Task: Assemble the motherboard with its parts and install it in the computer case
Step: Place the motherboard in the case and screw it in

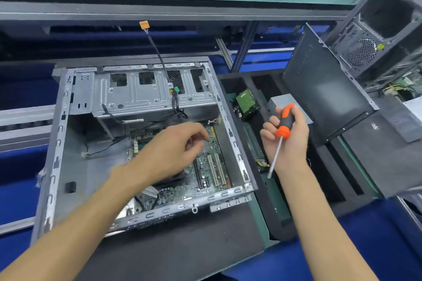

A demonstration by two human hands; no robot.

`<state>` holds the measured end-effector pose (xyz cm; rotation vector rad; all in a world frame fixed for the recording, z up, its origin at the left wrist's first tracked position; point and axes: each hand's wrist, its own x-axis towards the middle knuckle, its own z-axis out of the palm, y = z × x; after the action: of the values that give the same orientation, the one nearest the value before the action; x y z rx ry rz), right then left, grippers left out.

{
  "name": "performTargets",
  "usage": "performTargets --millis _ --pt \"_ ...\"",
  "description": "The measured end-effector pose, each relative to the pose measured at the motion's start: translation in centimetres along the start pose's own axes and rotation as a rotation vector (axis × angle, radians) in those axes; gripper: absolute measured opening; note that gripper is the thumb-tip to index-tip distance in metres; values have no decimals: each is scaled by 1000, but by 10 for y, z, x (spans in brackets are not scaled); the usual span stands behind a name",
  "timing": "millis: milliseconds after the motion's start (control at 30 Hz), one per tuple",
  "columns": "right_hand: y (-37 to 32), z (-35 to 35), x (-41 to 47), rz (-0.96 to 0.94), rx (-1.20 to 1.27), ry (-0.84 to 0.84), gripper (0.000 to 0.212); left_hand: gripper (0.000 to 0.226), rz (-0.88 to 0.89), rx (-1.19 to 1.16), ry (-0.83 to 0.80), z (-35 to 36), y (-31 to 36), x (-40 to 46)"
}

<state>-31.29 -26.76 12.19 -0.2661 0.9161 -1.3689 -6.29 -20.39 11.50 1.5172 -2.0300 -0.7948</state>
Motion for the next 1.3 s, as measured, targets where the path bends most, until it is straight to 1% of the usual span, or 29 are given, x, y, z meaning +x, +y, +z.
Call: performTargets --millis 133,267,367,467,533,600,667,733,867,967,1100,1300 --pt "-27 -27 -1 43 75 32 31 17 65 -151 -40 30 56 16" --pt "-48 -60 -3 75 141 12 23 19 95 -188 -98 73 105 34" --pt "-63 -87 -4 60 91 0 20 21 75 -141 -174 111 129 46" --pt "-75 -112 -3 35 52 15 24 25 54 -5 -293 149 142 53" --pt "-78 -127 -2 -2 23 64 26 31 2 133 -384 174 142 58" --pt "-76 -142 2 -70 -34 122 23 36 -64 303 -430 194 136 64" --pt "-73 -156 7 -108 -87 165 17 36 -74 477 -413 211 129 72" --pt "-69 -170 11 -118 -107 188 17 36 -73 586 -397 224 120 79" --pt "-64 -196 18 -124 -140 176 8 33 -114 651 -445 243 100 98" --pt "-62 -210 22 -73 -141 184 10 30 -88 681 -484 260 92 110" --pt "-63 -223 28 -41 -135 205 13 28 -102 668 -596 288 90 120" --pt "-65 -234 35 4 -113 170 7 28 -85 856 -760 312 78 134"
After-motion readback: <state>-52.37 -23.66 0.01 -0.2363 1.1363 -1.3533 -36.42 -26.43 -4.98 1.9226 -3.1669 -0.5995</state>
